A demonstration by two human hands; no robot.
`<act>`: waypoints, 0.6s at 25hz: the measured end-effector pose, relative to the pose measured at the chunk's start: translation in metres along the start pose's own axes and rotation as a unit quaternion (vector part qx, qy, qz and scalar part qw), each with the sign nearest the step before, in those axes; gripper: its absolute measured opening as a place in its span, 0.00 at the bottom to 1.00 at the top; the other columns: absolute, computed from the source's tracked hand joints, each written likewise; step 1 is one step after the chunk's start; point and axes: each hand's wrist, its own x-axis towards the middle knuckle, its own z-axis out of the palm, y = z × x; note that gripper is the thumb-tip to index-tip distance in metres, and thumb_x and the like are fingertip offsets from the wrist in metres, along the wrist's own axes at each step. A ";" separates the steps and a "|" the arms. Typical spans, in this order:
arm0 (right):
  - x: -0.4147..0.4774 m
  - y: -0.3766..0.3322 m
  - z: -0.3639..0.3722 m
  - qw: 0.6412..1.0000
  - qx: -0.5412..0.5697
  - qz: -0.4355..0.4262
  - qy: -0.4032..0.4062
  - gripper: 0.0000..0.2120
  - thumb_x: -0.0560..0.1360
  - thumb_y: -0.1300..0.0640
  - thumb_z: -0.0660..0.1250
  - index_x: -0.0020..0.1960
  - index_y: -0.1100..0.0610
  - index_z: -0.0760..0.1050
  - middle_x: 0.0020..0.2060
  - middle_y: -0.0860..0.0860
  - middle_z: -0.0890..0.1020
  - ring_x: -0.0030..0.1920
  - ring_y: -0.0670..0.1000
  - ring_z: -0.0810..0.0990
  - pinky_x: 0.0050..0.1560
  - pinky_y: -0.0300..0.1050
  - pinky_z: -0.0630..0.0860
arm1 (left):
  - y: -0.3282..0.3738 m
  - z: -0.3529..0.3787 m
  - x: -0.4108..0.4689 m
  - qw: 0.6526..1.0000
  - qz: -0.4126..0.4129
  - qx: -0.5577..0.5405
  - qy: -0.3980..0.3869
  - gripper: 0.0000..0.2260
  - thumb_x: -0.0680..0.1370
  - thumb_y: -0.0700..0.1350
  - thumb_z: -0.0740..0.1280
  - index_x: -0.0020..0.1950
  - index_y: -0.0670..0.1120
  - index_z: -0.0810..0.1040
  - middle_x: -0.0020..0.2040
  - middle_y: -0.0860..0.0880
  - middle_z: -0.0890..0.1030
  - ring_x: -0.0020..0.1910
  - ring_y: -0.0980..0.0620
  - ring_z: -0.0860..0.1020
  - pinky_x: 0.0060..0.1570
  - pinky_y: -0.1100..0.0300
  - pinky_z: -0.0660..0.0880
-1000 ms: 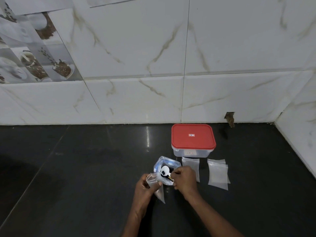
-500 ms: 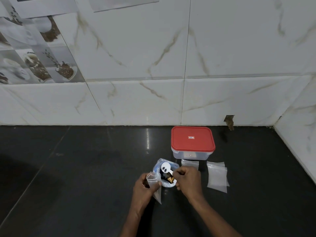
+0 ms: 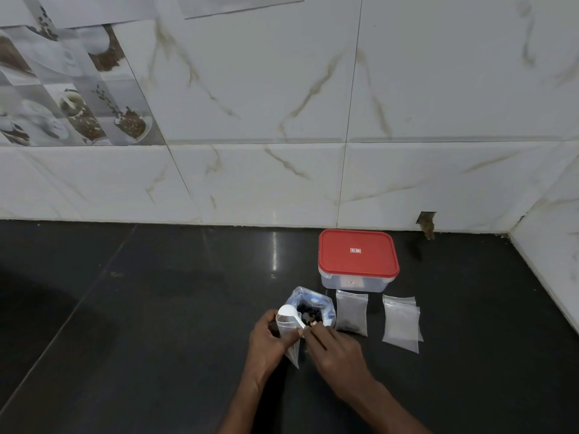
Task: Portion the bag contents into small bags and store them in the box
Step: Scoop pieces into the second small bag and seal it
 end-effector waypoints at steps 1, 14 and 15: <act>0.000 0.000 -0.001 1.000 -0.006 -0.008 0.010 0.05 0.74 0.62 0.69 0.48 0.58 0.83 0.40 0.51 0.81 0.36 0.49 0.79 0.31 0.41 0.74 | 0.001 0.000 0.000 1.000 0.000 0.000 0.001 0.14 0.67 0.42 0.81 0.50 0.46 0.82 0.43 0.50 0.87 0.44 0.52 0.86 0.45 0.58 0.82; 0.028 0.027 0.017 0.846 0.229 0.449 -0.173 0.07 0.76 0.59 0.68 0.40 0.56 0.82 0.35 0.50 0.81 0.36 0.47 0.80 0.40 0.45 0.79 | -0.004 -0.003 -0.009 0.999 0.009 0.016 0.039 0.19 0.66 0.45 0.81 0.54 0.51 0.81 0.49 0.53 0.86 0.48 0.56 0.84 0.46 0.61 0.80; 0.031 0.026 0.018 0.855 0.207 0.434 -0.194 0.07 0.77 0.57 0.67 0.46 0.56 0.83 0.41 0.51 0.81 0.40 0.47 0.80 0.44 0.41 0.76 | -0.001 -0.001 -0.012 0.999 0.018 0.017 0.046 0.19 0.67 0.43 0.81 0.54 0.51 0.81 0.49 0.53 0.85 0.47 0.58 0.84 0.45 0.64 0.79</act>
